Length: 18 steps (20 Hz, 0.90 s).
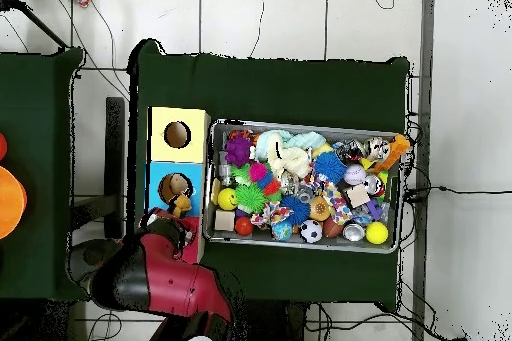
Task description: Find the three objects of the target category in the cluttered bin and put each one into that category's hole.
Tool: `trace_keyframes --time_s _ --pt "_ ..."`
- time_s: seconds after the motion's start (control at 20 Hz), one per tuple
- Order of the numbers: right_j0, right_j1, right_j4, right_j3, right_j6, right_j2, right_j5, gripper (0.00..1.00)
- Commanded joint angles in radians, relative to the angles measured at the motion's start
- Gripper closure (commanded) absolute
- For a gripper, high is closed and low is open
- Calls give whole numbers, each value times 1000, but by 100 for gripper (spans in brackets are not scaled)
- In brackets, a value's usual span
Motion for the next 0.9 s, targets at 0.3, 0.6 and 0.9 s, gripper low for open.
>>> trace_keyframes --time_s 0.3,0.6,0.9 --pt "-10 46 26 97 274 95 -35 100" --pt "-19 67 9 102 280 112 -76 100" --pt "-20 76 7 109 267 109 -87 100"
